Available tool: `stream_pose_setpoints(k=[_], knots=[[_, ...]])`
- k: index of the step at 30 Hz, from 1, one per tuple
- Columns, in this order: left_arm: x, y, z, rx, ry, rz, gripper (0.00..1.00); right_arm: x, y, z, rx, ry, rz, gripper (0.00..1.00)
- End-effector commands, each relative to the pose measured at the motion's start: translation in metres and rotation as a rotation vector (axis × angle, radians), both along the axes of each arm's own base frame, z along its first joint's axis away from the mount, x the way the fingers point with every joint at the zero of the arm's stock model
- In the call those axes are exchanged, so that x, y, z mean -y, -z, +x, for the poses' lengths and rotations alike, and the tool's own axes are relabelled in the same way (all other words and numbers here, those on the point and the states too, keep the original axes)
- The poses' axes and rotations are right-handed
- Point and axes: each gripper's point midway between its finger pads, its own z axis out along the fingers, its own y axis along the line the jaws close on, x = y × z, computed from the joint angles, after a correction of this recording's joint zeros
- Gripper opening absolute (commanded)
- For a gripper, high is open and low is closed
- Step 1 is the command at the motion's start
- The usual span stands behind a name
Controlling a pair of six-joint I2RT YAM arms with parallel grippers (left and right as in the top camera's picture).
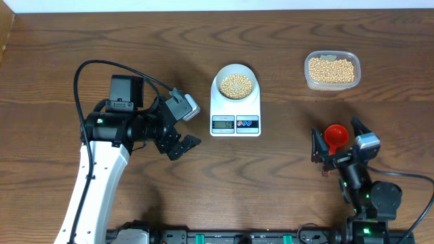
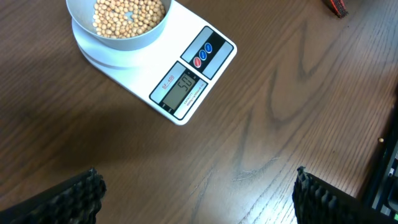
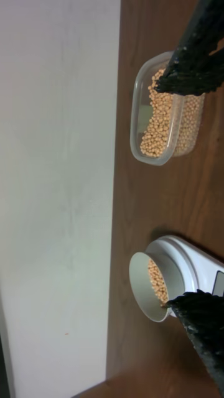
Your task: Scoop item into bowl and weigh 50g on scale
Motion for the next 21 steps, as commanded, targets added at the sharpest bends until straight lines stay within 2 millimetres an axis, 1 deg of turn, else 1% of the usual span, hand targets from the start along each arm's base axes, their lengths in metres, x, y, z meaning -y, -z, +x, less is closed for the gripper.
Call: stream_pose_setpoints(k=[1,6,10,16,21], knots=[[0.000,-0.011,0.003,0.038,0.011,-0.003,0.98,0.006,0.002,-0.003,0.016,0.045,-0.017,0.99],[0.000,-0.011,0.003,0.038,0.011,-0.003,0.99,0.010,0.005,-0.007,0.002,0.072,-0.015,0.99],[0.000,-0.011,0.003,0.038,0.011,-0.003,0.99,0.014,0.014,-0.009,-0.033,0.102,-0.013,0.99],[0.000,-0.011,0.003,0.038,0.011,-0.003,0.99,0.013,0.018,-0.017,-0.038,0.104,-0.013,0.99],[0.000,-0.011,0.003,0.038,0.011,-0.003,0.98,0.014,0.024,-0.017,-0.062,0.111,-0.014,0.99]])
